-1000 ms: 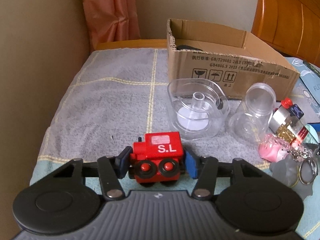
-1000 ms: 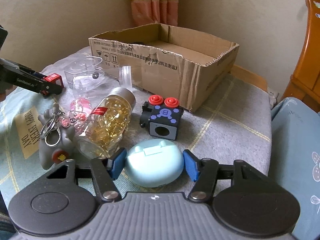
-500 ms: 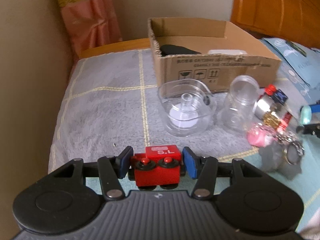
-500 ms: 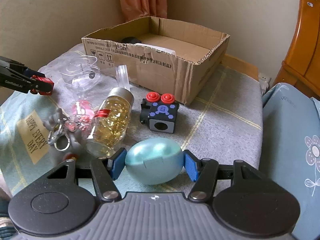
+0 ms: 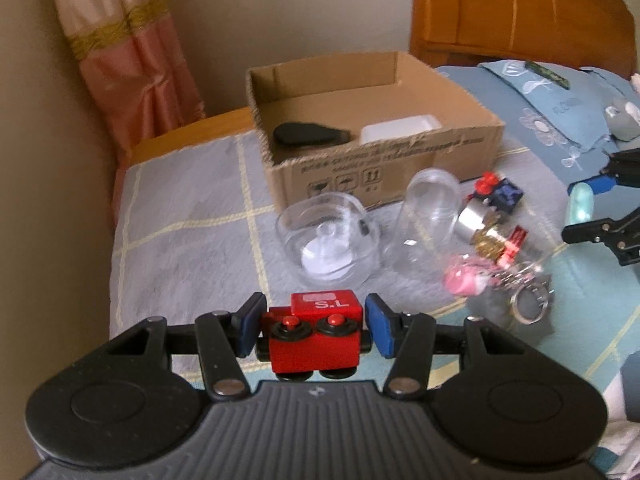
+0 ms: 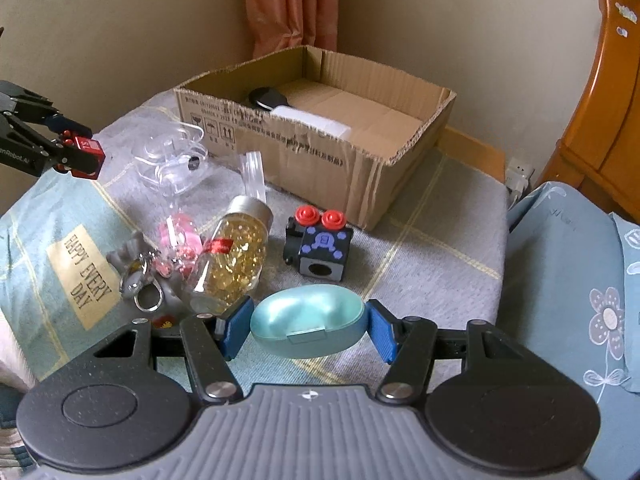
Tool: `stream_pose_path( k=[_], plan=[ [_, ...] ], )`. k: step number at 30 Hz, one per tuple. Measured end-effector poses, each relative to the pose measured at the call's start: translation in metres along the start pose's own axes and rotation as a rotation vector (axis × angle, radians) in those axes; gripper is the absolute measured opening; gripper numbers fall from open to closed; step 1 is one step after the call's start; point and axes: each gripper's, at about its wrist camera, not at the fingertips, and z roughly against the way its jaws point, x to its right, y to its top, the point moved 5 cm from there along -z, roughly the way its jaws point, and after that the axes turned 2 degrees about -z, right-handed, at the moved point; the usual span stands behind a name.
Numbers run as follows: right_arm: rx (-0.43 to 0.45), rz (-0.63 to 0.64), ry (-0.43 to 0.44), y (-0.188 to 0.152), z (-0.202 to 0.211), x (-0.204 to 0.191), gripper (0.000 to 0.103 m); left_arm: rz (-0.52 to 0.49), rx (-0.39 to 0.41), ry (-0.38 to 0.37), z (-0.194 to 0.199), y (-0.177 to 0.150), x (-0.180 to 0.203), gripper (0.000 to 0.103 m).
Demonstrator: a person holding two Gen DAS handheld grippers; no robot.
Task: Organize rigid objects
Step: 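Carry train and blue case into the cardboard box and open both grippers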
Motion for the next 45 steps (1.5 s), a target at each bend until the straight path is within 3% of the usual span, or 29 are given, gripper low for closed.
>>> stream_pose_path(
  k=[9, 17, 19, 20, 21, 22, 27, 37, 39, 41, 45],
  plan=[
    [0.078, 0.002, 0.032, 0.048, 0.023, 0.002, 0.066, -0.067, 0.085, -0.018, 0.007, 0.063, 0.009, 0.053],
    [0.131, 0.005, 0.016, 0.098, 0.016, 0.008, 0.066, -0.054, 0.139, -0.001, -0.020, 0.123, 0.010, 0.054],
    [0.134, 0.003, 0.017, 0.106, 0.012, 0.010, 0.066, -0.049, 0.146, 0.014, -0.027, 0.128, 0.009, 0.061],
    [0.137, 0.001, 0.019, 0.110, 0.011, 0.011, 0.066, -0.043, 0.146, 0.018, -0.031, 0.130, 0.008, 0.080],
    [0.141, -0.002, 0.023, 0.114, 0.009, 0.012, 0.066, -0.037, 0.151, 0.018, -0.032, 0.131, 0.006, 0.098],
    [0.140, -0.005, 0.026, 0.117, 0.008, 0.012, 0.066, -0.029, 0.168, 0.021, -0.031, 0.130, 0.004, 0.100],
    [0.126, -0.026, 0.024, 0.131, -0.004, 0.018, 0.066, -0.053, 0.224, 0.057, -0.026, 0.122, 0.000, 0.100],
    [0.069, -0.085, -0.030, 0.176, -0.058, 0.028, 0.066, -0.067, 0.225, 0.051, -0.017, 0.089, -0.005, 0.100],
    [0.068, -0.115, -0.046, 0.183, -0.066, 0.032, 0.076, -0.068, 0.227, 0.058, -0.016, 0.084, -0.007, 0.100],
    [0.094, -0.139, -0.065, 0.188, -0.068, 0.034, 0.099, -0.060, 0.231, 0.061, -0.015, 0.081, -0.009, 0.100],
    [0.125, -0.154, -0.089, 0.188, -0.059, 0.035, 0.103, -0.036, 0.233, 0.059, -0.010, 0.076, -0.014, 0.100]
  ],
)
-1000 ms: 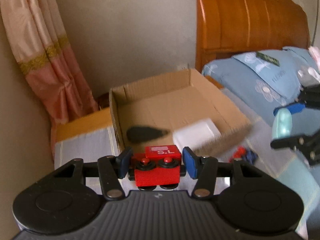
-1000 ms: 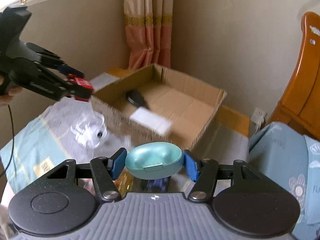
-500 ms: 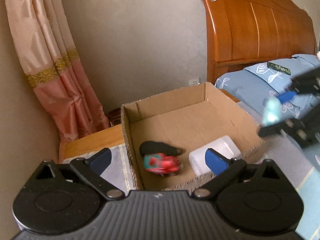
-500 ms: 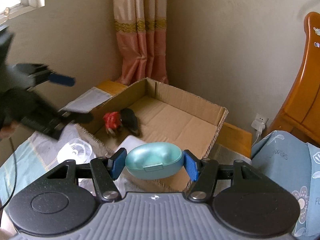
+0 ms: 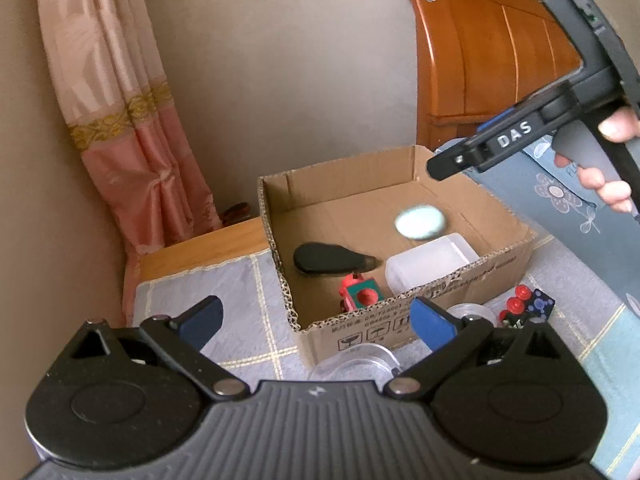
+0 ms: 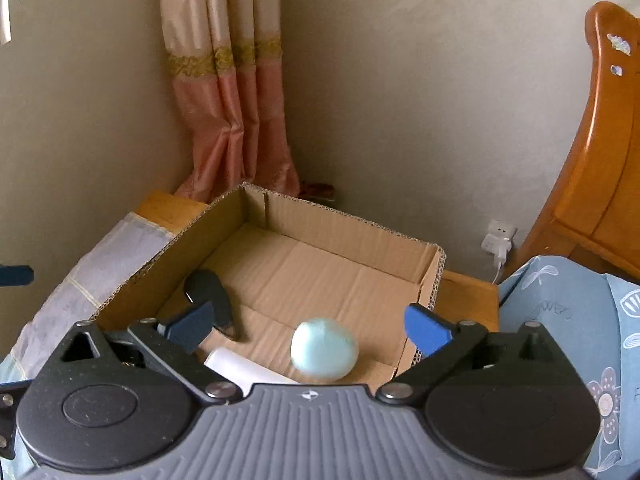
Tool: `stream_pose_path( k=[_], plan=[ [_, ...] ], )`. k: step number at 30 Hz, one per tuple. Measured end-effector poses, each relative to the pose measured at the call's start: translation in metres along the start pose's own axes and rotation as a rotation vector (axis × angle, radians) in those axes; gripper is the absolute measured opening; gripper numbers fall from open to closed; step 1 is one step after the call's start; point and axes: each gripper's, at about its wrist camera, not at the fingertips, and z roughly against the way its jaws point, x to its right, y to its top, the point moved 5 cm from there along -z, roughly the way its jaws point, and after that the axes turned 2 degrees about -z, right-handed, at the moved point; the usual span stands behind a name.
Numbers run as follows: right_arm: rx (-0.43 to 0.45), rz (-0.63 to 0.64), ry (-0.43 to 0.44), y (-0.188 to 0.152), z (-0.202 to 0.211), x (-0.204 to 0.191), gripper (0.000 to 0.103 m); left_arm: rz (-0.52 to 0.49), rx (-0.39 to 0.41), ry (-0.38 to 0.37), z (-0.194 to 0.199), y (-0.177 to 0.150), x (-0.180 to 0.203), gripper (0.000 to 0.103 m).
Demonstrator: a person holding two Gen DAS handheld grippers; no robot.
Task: Organize rigid objects
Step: 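Carry train and blue case into the cardboard box and open both grippers, then move left tool to clear plastic container while right tool approaches black cube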
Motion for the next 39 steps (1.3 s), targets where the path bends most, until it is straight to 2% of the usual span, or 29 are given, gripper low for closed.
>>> stream_pose_path(
  k=[7, 14, 18, 22, 28, 34, 39],
  plan=[
    [0.019, -0.014, -0.025, -0.015, 0.031, -0.001, 0.103, 0.026, 0.013, -0.023, 0.016, -0.005, 0.004, 0.100],
    [0.001, -0.027, -0.037, -0.049, 0.055, -0.011, 0.103, 0.068, 0.012, -0.047, 0.032, -0.022, 0.018, 0.100],
    [-0.005, -0.091, -0.039, -0.072, 0.062, -0.010, 0.103, 0.094, 0.012, -0.050, 0.037, -0.035, 0.024, 0.100],
    [-0.002, -0.161, -0.049, -0.097, 0.063, -0.006, 0.103, 0.110, 0.001, -0.020, 0.036, -0.051, 0.026, 0.101],
    [-0.047, -0.201, -0.098, -0.133, 0.047, 0.002, 0.103, 0.165, -0.025, 0.018, 0.029, -0.076, 0.021, 0.101],
    [-0.113, -0.201, -0.122, -0.165, 0.032, 0.014, 0.103, 0.211, -0.052, 0.021, 0.017, -0.096, 0.016, 0.101],
    [-0.152, -0.179, -0.100, -0.187, 0.026, 0.024, 0.103, 0.258, -0.096, 0.011, 0.000, -0.108, 0.012, 0.101]
  ],
)
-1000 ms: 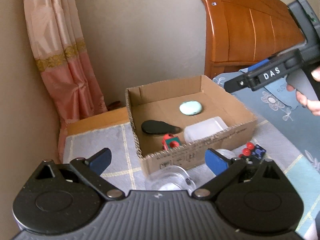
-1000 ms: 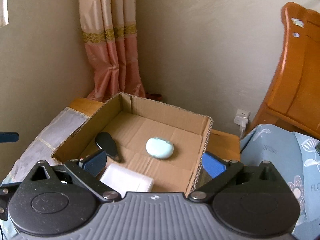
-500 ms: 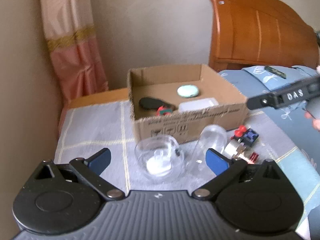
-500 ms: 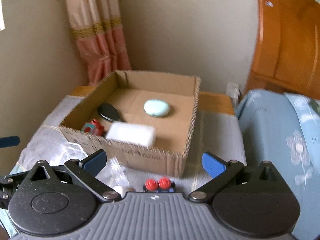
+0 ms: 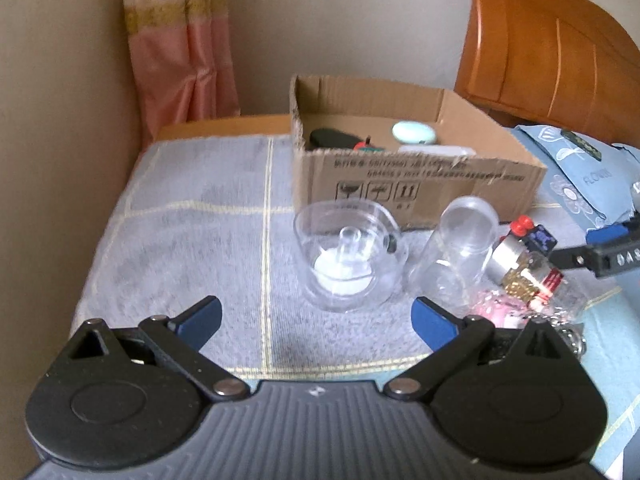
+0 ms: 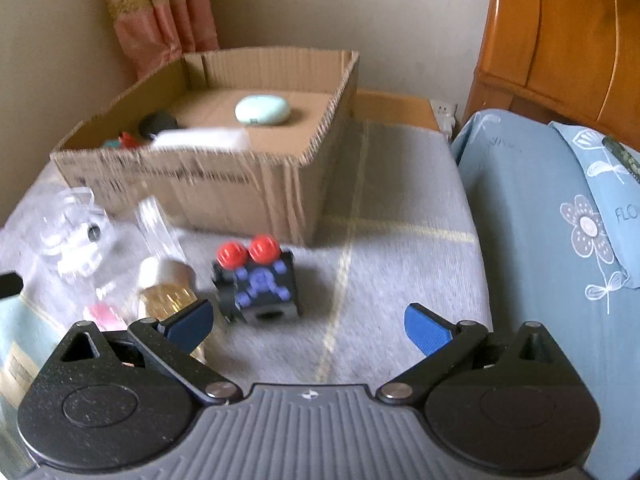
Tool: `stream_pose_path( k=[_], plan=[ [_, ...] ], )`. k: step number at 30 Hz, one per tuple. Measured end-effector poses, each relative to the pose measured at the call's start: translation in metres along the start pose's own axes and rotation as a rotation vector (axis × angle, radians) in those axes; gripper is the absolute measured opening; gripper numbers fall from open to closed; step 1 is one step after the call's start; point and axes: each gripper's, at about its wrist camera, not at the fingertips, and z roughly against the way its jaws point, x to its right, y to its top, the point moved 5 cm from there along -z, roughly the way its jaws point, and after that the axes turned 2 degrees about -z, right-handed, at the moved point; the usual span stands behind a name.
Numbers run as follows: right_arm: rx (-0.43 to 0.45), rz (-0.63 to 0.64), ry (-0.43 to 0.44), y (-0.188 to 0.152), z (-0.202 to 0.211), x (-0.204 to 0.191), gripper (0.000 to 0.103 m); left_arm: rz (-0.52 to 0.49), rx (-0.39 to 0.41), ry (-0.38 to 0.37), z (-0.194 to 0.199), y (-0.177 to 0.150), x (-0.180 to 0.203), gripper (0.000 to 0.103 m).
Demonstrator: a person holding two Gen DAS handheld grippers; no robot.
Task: Organize rigid objects
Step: 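Move left tool to clear plastic container while right tool approaches black cube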
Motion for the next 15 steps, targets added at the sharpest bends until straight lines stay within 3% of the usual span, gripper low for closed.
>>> stream_pose_path(
  k=[4, 15],
  plan=[
    [-0.023, 0.019, 0.042, -0.007, -0.009, 0.000, 0.103, 0.003, -0.018, -0.005, -0.012, -0.004, 0.001, 0.101],
    [0.027, 0.096, 0.094, 0.005, -0.025, 0.000, 0.103, -0.001, -0.037, -0.027, -0.040, 0.002, 0.006, 0.101]
  ],
)
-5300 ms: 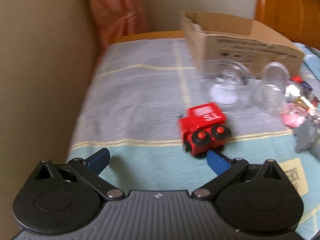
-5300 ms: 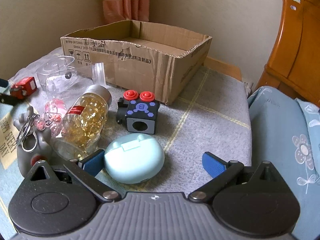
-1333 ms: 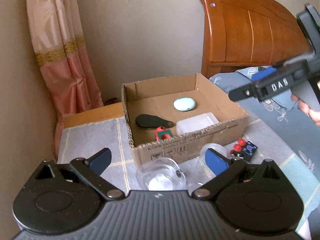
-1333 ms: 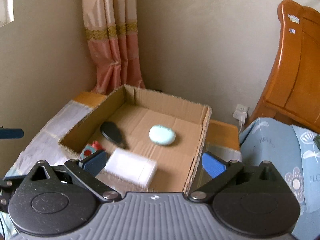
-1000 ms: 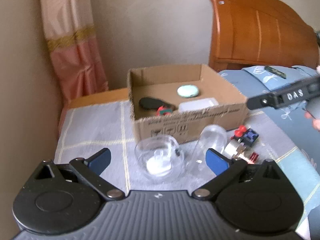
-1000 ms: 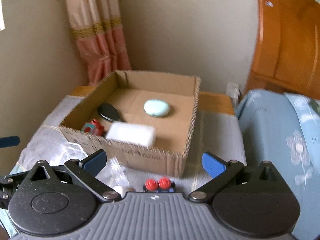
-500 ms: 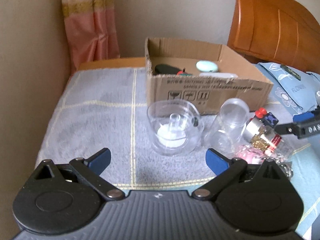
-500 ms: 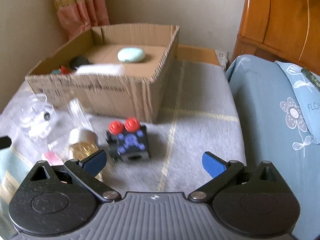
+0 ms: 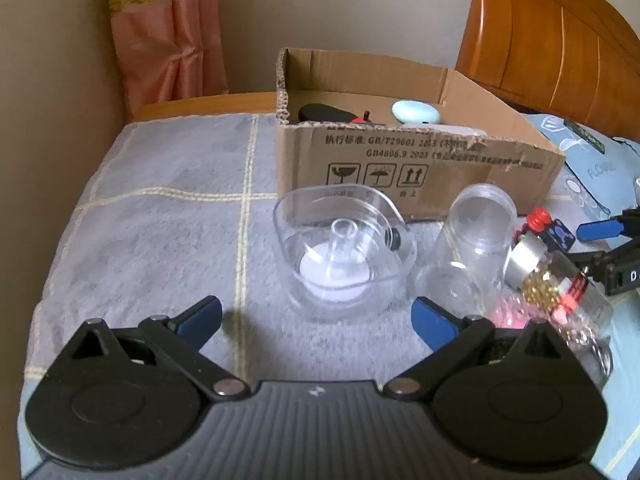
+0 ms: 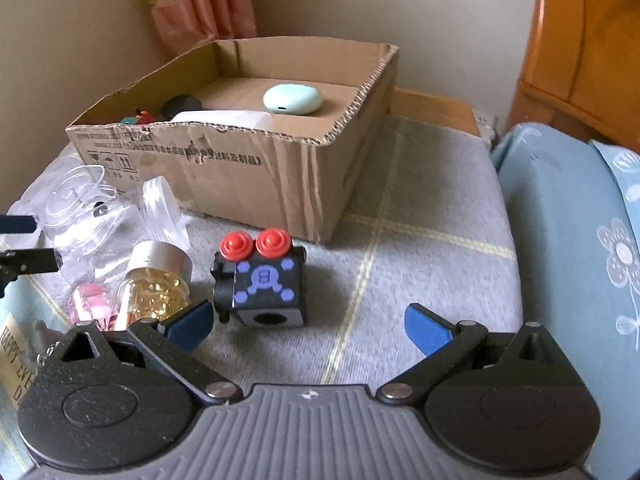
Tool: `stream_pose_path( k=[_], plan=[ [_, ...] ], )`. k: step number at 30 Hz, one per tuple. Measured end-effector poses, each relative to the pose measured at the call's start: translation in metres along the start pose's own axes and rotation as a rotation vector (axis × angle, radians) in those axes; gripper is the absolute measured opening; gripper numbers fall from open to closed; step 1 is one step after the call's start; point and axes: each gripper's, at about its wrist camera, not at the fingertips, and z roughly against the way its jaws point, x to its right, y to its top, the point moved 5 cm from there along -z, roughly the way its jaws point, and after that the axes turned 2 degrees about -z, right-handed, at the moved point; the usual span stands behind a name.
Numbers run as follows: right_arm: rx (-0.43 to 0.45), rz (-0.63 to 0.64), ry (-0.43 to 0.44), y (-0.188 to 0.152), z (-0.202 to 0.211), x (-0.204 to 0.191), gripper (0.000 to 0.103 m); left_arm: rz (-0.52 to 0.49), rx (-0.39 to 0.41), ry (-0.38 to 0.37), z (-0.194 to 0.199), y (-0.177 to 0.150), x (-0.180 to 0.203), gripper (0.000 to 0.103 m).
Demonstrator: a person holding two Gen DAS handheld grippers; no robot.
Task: Organize rigid objects
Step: 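Move left tool to clear plastic container while right tool approaches black cube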
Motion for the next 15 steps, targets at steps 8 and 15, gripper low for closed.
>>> stream_pose_path(
  k=[8, 15],
  plan=[
    [0.008, 0.006, -0.007, 0.003, -0.008, 0.006, 0.103, -0.001, -0.009, 0.003, -0.011, 0.005, -0.009, 0.103],
    [0.005, 0.013, -0.012, 0.000, -0.005, 0.013, 0.103, -0.003, 0.012, 0.108, 0.001, 0.003, -0.026, 0.102]
  ],
)
